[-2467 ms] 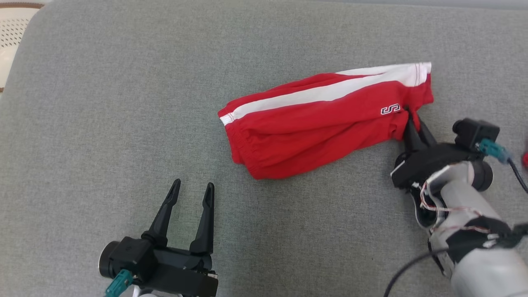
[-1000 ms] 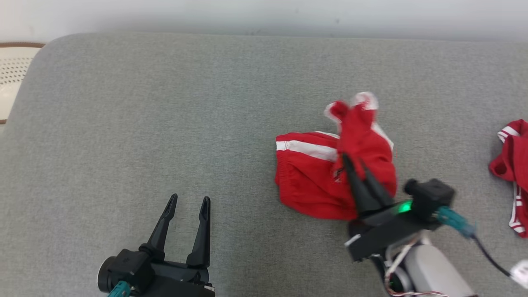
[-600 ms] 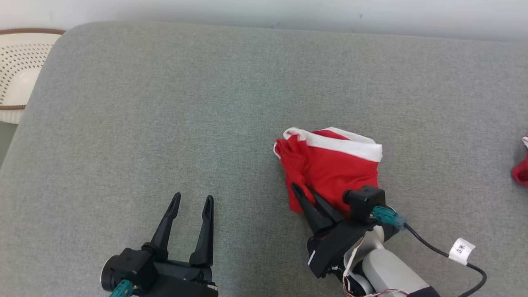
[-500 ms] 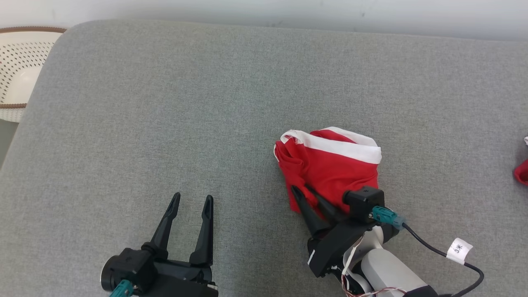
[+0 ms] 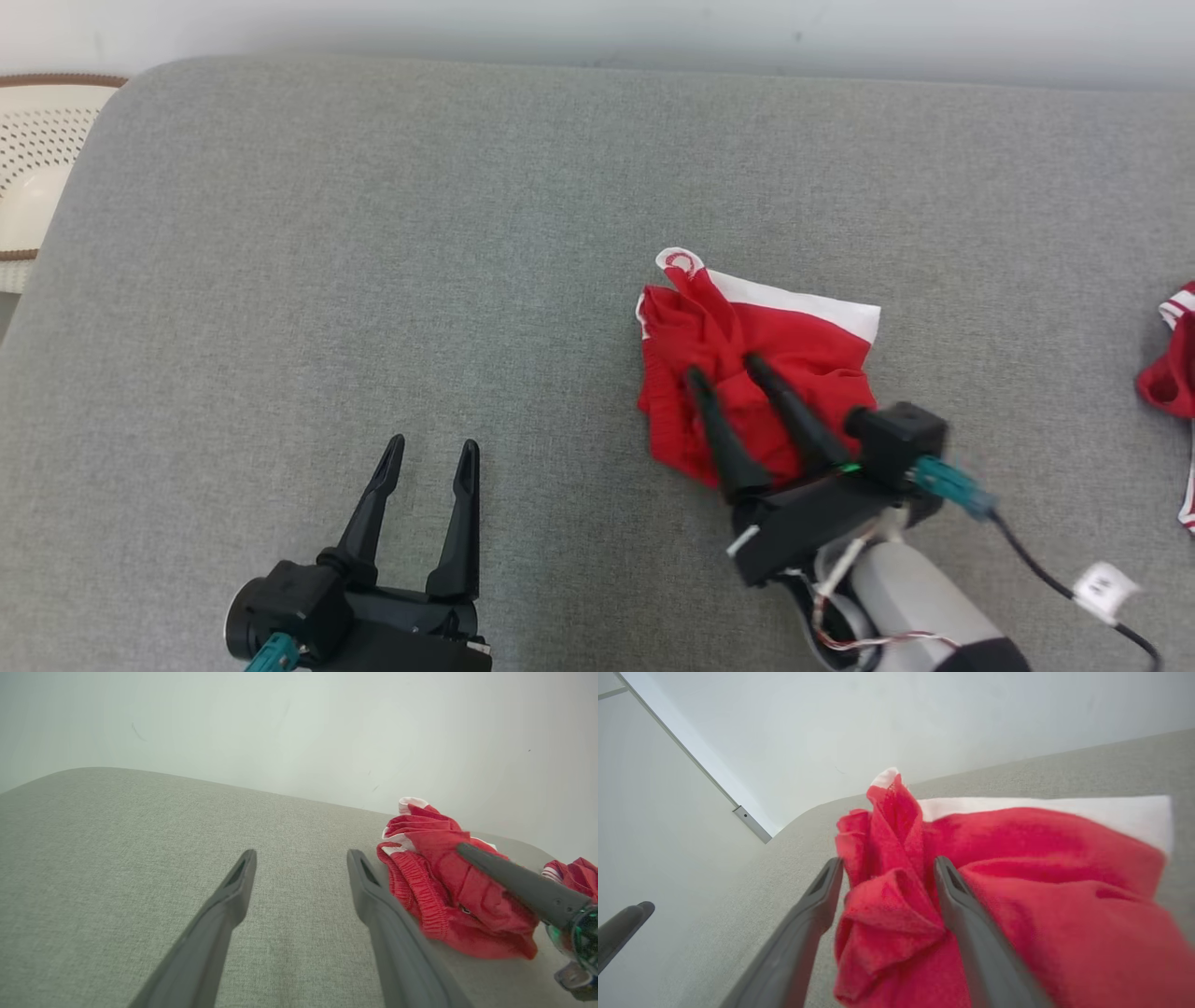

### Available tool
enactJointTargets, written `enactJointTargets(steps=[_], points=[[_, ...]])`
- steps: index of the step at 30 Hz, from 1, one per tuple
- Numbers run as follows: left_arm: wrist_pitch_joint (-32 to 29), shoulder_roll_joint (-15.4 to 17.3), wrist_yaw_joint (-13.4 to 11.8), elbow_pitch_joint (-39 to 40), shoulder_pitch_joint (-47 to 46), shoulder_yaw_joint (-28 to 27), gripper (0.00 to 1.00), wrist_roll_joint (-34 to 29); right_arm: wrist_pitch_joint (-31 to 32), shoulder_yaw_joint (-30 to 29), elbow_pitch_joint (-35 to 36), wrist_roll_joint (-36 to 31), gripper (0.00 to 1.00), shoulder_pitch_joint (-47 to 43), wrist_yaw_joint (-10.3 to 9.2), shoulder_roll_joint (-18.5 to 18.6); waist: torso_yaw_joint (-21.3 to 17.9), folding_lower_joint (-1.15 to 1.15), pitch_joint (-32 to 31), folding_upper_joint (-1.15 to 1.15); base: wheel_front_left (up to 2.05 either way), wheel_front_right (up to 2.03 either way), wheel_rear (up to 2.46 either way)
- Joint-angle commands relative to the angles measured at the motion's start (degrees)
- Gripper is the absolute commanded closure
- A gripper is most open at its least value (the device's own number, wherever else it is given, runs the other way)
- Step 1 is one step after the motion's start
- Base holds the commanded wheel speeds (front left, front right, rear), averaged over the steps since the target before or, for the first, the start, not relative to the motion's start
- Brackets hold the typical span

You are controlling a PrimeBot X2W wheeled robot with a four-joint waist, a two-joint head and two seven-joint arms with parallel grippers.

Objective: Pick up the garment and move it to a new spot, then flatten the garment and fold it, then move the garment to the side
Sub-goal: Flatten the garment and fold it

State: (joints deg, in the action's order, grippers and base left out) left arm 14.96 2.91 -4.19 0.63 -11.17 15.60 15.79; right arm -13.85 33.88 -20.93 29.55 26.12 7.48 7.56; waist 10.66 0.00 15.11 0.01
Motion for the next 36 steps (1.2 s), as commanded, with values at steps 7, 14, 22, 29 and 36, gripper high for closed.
enactJointTargets(steps=[7,14,22,29,36], points=[[0.3,0.1,0.1,-0.1,1.0,-1.2,0.00,-0.3,-0.9,-4.2,11.7,0.2,0.00,-6.6,0.01,4.4,-1.4,0.00,-1.2,-0.01,0.00,0.00,0.00],[0.3,0.6,-0.1,0.0,1.9,-2.5,0.00,-1.1,-1.1,-16.4,22.8,-2.2,0.00,-14.3,0.01,5.3,-3.3,0.00,-2.4,-0.01,0.00,0.00,0.00],[0.3,2.5,-0.5,1.1,2.4,-4.3,0.00,-2.8,0.7,-27.9,28.1,-9.7,0.00,-19.0,0.01,5.5,-5.4,0.00,-4.6,-0.01,0.00,0.00,0.00],[0.3,3.7,-1.4,2.5,4.8,-5.0,0.00,-4.4,3.2,-28.8,28.2,-15.4,0.00,-26.4,0.01,4.0,-6.4,0.00,-7.7,-0.01,0.00,0.00,0.00],[0.3,4.6,-1.8,2.6,6.8,-5.5,0.00,-4.3,4.0,-27.8,28.3,-15.8,0.00,-31.6,0.01,2.5,-7.2,0.00,-8.9,-0.01,0.00,0.00,0.00]])
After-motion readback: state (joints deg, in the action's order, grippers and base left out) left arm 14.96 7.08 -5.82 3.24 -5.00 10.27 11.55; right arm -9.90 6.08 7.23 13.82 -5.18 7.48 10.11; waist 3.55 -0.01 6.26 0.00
